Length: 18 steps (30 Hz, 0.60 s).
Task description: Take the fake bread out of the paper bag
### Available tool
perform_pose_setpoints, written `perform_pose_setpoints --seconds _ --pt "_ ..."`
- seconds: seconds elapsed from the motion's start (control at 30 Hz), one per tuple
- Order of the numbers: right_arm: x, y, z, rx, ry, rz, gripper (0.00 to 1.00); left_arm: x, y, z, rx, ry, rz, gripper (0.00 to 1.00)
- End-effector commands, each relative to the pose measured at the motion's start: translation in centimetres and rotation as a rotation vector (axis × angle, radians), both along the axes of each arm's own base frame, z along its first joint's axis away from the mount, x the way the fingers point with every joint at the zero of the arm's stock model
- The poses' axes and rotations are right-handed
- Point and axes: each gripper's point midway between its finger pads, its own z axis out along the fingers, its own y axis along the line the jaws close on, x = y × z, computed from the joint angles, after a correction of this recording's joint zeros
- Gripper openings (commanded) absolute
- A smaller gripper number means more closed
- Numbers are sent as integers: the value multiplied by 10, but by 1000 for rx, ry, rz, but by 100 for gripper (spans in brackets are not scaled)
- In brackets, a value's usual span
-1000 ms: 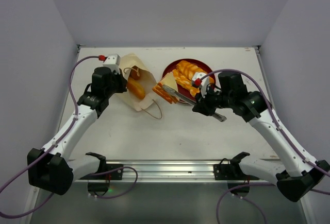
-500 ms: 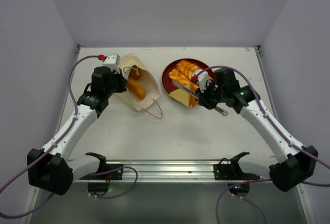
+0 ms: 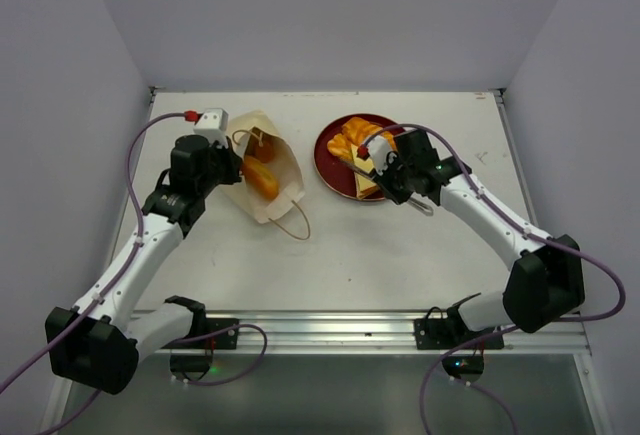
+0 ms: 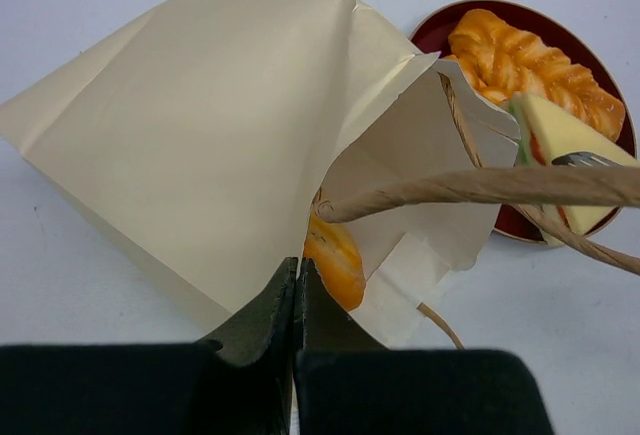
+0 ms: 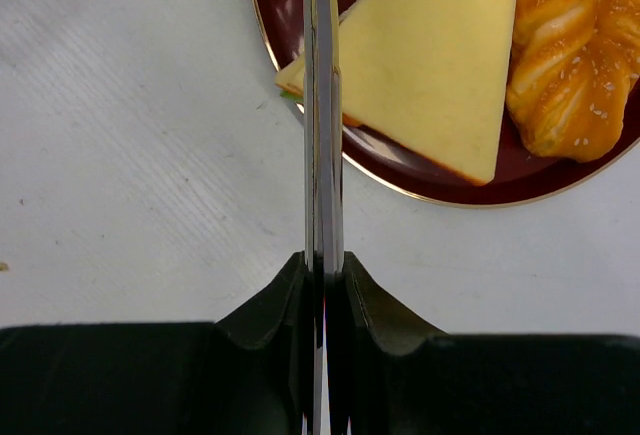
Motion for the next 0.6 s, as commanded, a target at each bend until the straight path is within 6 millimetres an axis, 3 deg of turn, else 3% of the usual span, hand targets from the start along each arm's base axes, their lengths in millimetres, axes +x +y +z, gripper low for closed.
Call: perform_pose_setpoints --seconds 0.0,0.1,0.37,0.57 --pt "17 6 21 55 -73 -13 0 2 6 20 7 -69 9 0" --pt "14 10 27 77 -61 9 0 1 5 22 3 -74 2 0" --pt "-45 45 31 195 85 307 0 -5 -5 16 -12 -63 -66 0" --pt "-77 64 47 191 43 409 11 -6 -11 10 -15 -46 -96 0"
